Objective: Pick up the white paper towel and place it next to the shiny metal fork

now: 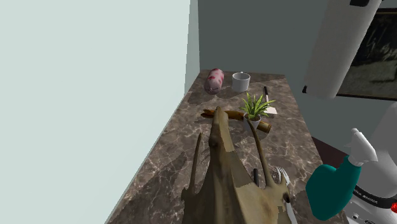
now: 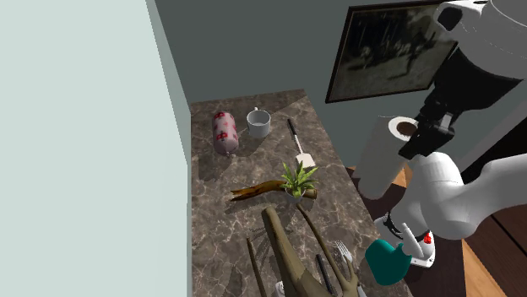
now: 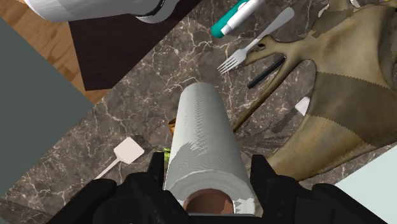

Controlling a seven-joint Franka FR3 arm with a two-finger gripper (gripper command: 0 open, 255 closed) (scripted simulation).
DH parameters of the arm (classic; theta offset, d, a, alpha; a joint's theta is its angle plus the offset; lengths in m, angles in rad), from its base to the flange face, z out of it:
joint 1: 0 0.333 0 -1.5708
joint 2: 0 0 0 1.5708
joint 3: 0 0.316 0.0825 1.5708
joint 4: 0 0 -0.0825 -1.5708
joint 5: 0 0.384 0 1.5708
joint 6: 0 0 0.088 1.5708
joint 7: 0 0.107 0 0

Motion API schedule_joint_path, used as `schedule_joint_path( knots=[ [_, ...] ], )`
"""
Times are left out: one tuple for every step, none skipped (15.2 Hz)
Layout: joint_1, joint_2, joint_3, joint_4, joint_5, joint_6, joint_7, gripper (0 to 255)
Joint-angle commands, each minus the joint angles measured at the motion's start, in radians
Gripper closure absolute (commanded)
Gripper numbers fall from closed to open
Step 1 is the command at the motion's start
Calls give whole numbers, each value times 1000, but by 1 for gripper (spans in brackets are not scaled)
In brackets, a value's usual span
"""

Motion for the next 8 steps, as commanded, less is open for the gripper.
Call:
schedule_joint_path(
  knots=[
    [7, -34, -1, 35, 7, -70, 7, 255],
    [9, -45, -2, 12, 9, -59, 7, 255],
    [11, -57, -2, -10, 10, -47, 7, 255],
    [12, -68, -1, -33, 12, -36, 7, 255],
    [14, -79, -1, -54, 13, -26, 7, 255],
    [16, -89, -1, -76, 15, -15, 7, 255],
    [17, -100, 0, -97, 16, -4, 7, 255],
    [19, -111, 0, -118, 18, 6, 8, 255]
  ],
)
